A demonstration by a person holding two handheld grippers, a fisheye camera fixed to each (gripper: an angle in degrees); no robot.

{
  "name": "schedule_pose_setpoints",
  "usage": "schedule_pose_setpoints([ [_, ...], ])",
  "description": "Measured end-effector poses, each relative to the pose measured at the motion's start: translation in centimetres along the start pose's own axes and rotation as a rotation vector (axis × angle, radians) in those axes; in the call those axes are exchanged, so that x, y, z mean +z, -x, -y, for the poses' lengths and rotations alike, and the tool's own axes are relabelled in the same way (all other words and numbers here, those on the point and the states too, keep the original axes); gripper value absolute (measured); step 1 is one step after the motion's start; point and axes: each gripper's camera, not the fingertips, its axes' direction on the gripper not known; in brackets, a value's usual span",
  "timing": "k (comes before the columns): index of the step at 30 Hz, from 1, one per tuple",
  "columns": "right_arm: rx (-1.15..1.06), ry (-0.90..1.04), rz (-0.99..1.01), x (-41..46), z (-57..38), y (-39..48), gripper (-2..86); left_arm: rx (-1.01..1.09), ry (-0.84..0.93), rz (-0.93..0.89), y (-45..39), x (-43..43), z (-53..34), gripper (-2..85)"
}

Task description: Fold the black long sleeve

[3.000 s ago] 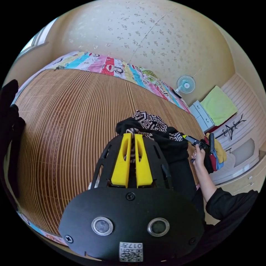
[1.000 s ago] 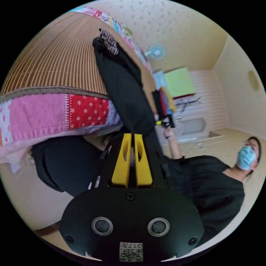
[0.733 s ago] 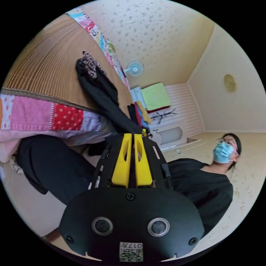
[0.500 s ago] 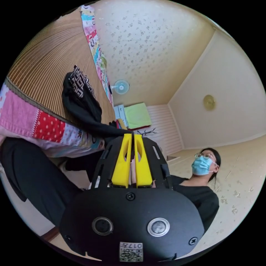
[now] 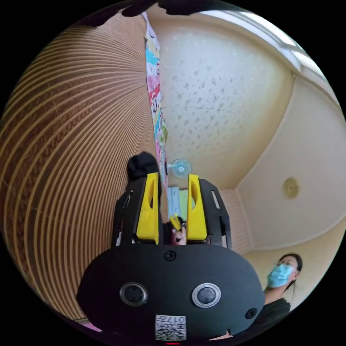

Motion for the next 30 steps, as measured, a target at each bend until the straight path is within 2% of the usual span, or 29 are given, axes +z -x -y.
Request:
schedule_pose_setpoints([
  [2, -0.074, 0.072, -0.083, 1.3, -2.2, -0.1, 10.1, 0.104, 0.13, 0.198, -1.0, 0.7, -2.5, 13.0],
  [5, -0.095, 0.125, -0.146, 2.1, -7.7, -2.0, 12.1, 0.184, 0.158, 0.403, -2.1, 0.7, -7.5, 14.0],
  [9, -0.042, 0.027, -0.062, 0.4, -16.0, -4.9, 11.0, 0.303, 0.165, 0.474, -3.3, 1.7, -12.0, 11.7],
  [11, -0.048, 0.018, -0.072, 0.9, -17.2, -5.5, 10.0, 0.378, 0.213, 0.52, -3.8, 4.0, -12.8, 9.4],
  [12, -0.061, 0.033, -0.086, 1.7, -17.0, -5.8, 9.1, 0.375, 0.235, 0.526, -3.7, 4.6, -12.7, 8.8],
  [14, -0.115, 0.081, -0.06, 3.5, -16.1, -5.7, 4.7, 0.363, 0.277, 0.514, -3.7, 6.3, -12.3, 1.4],
  [16, -0.159, 0.187, -0.013, 5.3, -15.0, -5.2, 3.3, 0.361, 0.275, 0.423, -4.3, 6.1, -12.2, 0.7],
  [17, -0.141, 0.192, 0.018, 4.9, -14.9, -4.9, 2.8, 0.369, 0.269, 0.343, -4.9, 5.3, -12.3, 0.4],
  [19, -0.149, 0.13, -0.017, 2.8, -16.0, -4.2, 2.3, 0.362, 0.279, 0.302, -5.1, 3.7, -13.1, 0.3],
  [21, -0.151, 0.115, -0.116, 1.0, -18.2, -4.4, 2.3, 0.332, 0.297, 0.379, -4.5, 2.1, -14.6, 0.4],
  [24, -0.13, 0.135, -0.137, 0.2, -20.6, -6.2, 3.1, 0.273, 0.311, 0.408, -2.2, -0.2, -17.5, 2.0],
  [27, -0.108, 0.098, -0.097, -1.8, -22.7, -7.2, 5.3, 0.206, 0.198, 0.355, -1.2, -3.2, -20.0, 7.8],
  [30, -0.081, 0.041, -0.078, -4.2, -24.5, -7.5, 9.0, 0.176, 0.102, 0.421, -2.0, -4.7, -21.5, 14.9],
])
